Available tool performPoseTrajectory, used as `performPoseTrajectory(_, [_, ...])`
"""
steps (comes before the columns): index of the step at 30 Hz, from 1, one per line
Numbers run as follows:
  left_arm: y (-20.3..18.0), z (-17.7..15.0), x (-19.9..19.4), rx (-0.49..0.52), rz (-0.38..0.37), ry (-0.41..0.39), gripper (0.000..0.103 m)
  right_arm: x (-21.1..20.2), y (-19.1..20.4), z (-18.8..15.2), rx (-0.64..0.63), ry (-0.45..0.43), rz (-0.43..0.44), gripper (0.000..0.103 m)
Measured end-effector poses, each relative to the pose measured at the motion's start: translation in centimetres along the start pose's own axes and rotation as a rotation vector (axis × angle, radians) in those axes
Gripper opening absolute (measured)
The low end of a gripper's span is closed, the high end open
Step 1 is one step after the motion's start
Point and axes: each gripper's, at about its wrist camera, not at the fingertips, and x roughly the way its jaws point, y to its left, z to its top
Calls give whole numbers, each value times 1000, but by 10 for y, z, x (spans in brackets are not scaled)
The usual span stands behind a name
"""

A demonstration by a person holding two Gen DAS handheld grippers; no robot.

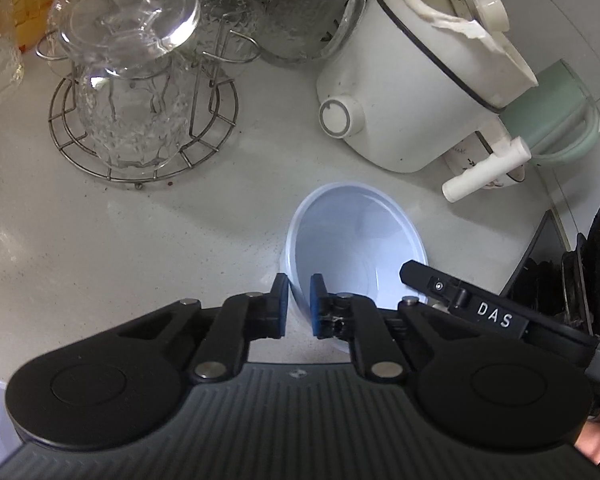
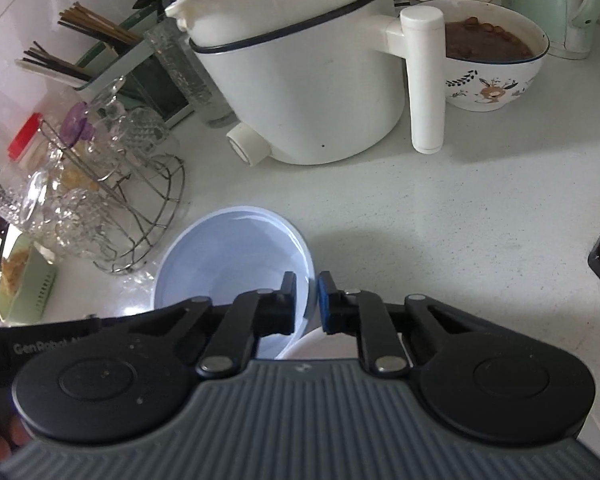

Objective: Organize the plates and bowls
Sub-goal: 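Close both grippers on the pale-blue bowl rim and lift it, then carry the pale-blue bowl with both grippers and lower it into the white bowl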

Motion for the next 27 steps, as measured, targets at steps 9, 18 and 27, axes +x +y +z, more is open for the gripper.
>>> performPoseTrajectory(9, [-1, 5, -24, -1, 7, -27, 12, -16, 6, -2, 17, -18, 41, 14])
performPoseTrajectory(18, [-5, 7, -62, 2, 0, -82, 12, -41, 16, -1, 25, -50, 87, 14])
performPoseTrajectory(27, [-8, 5, -105, 7, -12, -122, 12, -70, 29, -2, 32, -88, 142, 14])
